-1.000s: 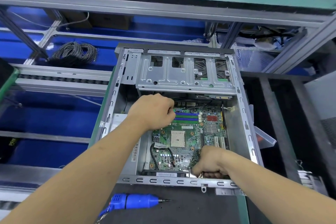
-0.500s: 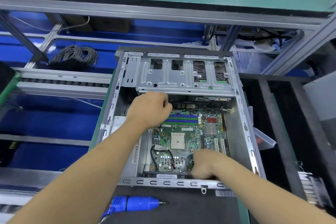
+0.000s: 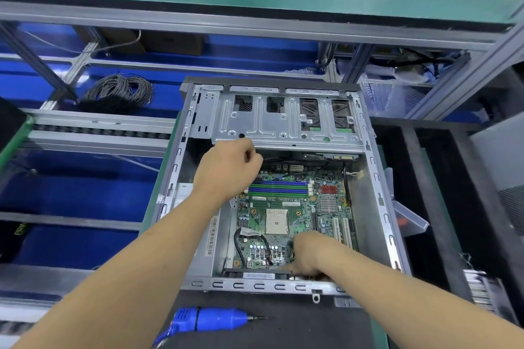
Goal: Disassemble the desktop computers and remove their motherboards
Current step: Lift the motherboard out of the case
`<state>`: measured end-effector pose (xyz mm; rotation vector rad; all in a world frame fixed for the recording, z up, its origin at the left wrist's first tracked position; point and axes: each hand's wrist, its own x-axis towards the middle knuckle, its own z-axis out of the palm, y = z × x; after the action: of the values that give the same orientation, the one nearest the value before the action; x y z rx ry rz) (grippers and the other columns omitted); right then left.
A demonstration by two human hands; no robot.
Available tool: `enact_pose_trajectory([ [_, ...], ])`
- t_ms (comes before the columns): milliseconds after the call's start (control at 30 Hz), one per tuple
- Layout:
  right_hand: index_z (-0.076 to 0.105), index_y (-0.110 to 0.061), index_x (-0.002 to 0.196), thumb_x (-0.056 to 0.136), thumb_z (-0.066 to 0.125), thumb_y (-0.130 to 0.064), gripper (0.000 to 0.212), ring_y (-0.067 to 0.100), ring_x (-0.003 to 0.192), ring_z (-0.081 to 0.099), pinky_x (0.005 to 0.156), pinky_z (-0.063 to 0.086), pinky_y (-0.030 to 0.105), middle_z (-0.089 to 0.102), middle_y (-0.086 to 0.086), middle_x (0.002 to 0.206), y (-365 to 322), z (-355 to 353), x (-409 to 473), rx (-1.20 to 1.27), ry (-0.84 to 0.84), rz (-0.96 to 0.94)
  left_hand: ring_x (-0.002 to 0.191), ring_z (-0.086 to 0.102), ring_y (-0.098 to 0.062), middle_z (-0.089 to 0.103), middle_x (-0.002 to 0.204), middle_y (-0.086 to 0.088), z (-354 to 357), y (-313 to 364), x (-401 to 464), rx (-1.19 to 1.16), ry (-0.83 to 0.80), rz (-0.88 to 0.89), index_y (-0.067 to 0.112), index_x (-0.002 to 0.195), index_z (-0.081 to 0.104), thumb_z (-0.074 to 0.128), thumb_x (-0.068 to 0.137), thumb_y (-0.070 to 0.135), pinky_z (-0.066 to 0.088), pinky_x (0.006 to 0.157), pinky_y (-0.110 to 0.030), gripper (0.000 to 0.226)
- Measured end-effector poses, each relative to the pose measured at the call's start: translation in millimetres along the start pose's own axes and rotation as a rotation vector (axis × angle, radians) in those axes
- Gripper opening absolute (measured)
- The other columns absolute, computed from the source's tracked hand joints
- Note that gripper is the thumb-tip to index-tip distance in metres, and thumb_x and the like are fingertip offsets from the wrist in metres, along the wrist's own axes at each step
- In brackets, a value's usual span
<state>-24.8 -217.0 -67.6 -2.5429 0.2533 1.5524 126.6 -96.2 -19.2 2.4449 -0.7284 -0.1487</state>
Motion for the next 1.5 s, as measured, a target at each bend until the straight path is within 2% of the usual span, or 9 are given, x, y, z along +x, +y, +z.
enact_pose_trajectory([
  [133, 0.056, 0.003, 0.131, 0.099, 0.035, -0.062, 0.076, 0.032, 0.115, 0.058, 0.109, 0.041, 0.046, 0.050, 0.016, 0.144, 2, 2, 1, 0.018, -0.081, 0.023, 0.061, 0.055, -0.014, 0.056, 0.057, 0.006, 1, 0, 0, 0.031, -0.007, 0.006, 0.024, 0.074, 0.059, 0.049, 0.087, 0.029, 0.039, 0.053, -0.026, 0.017],
  [300, 0.060, -0.010, 0.083, 0.094, 0.039, -0.070, 0.065, 0.016, 0.062, 0.046, 0.095, 0.046, 0.038, 0.051, 0.004, 0.078, 9, 0, 4, 0.128, -0.133, 0.029, 0.062, 0.057, -0.016, 0.057, 0.059, 0.005, 1, 0, 1, 0.049, -0.018, 0.005, 0.024, 0.075, 0.058, 0.049, 0.088, 0.028, 0.046, 0.056, -0.027, 0.016],
  [433, 0.067, -0.005, 0.114, 0.084, 0.054, -0.071, 0.073, 0.024, 0.093, 0.066, 0.093, 0.052, 0.037, 0.068, 0.011, 0.109, 12, 5, 12, 0.264, -0.093, 0.102, 0.060, 0.055, -0.016, 0.056, 0.057, 0.004, 0, 0, 0, 0.049, -0.017, 0.013, 0.022, 0.073, 0.057, 0.050, 0.086, 0.027, 0.045, 0.055, -0.027, 0.016],
  [533, 0.065, -0.013, 0.100, 0.077, 0.061, -0.072, 0.064, 0.022, 0.078, 0.060, 0.084, 0.052, 0.033, 0.063, 0.003, 0.091, 12, 8, 18, 0.308, -0.074, 0.122, 0.062, 0.056, -0.016, 0.058, 0.059, 0.004, 1, 0, 0, 0.055, -0.025, 0.015, 0.022, 0.073, 0.057, 0.050, 0.086, 0.027, 0.047, 0.057, -0.028, 0.015],
  [667, 0.064, -0.013, 0.100, 0.071, 0.058, -0.077, 0.070, 0.030, 0.100, 0.058, 0.092, 0.050, 0.037, 0.059, 0.008, 0.119, 12, 8, 22, 0.307, -0.093, 0.169, 0.062, 0.056, -0.015, 0.058, 0.060, 0.004, 0, 1, 0, 0.061, -0.028, 0.015, 0.022, 0.072, 0.057, 0.050, 0.085, 0.027, 0.047, 0.057, -0.027, 0.016],
  [800, 0.056, -0.014, 0.137, 0.068, 0.054, -0.082, 0.097, 0.031, 0.122, 0.056, 0.103, 0.047, 0.042, 0.054, 0.006, 0.142, 8, 5, 19, 0.277, -0.118, 0.194, 0.062, 0.056, -0.016, 0.059, 0.061, 0.004, 1, 0, 0, 0.079, -0.039, 0.025, 0.022, 0.072, 0.057, 0.050, 0.086, 0.028, 0.044, 0.056, -0.026, 0.017],
  [933, 0.052, -0.016, 0.141, 0.082, 0.043, -0.076, 0.084, 0.025, 0.079, 0.052, 0.087, 0.045, 0.036, 0.059, 0.004, 0.103, -2, -3, 14, 0.241, -0.230, 0.156, 0.062, 0.055, -0.014, 0.059, 0.062, 0.005, 4, 0, -1, 0.125, -0.047, 0.057, 0.023, 0.073, 0.055, 0.050, 0.088, 0.031, 0.039, 0.054, -0.025, 0.018],
  [1100, 0.016, -0.011, 0.158, 0.107, 0.022, -0.046, 0.063, 0.012, 0.064, 0.034, 0.058, 0.032, 0.025, 0.023, 0.013, 0.162, -12, -11, 8, 0.265, -0.348, 0.063, 0.060, 0.054, -0.012, 0.058, 0.061, 0.006, 5, -1, 0, 0.127, -0.043, 0.064, 0.024, 0.071, 0.054, 0.048, 0.087, 0.033, 0.036, 0.053, -0.024, 0.019],
  [1500, 0.037, -0.020, 0.152, 0.088, 0.039, -0.076, 0.085, 0.027, 0.133, 0.050, 0.112, 0.041, 0.045, 0.040, 0.003, 0.156, -6, -7, 7, 0.188, -0.281, 0.176, 0.061, 0.056, -0.013, 0.059, 0.062, 0.006, 5, -1, 0, 0.144, -0.054, 0.071, 0.024, 0.072, 0.055, 0.047, 0.086, 0.033, 0.042, 0.055, -0.025, 0.019],
])
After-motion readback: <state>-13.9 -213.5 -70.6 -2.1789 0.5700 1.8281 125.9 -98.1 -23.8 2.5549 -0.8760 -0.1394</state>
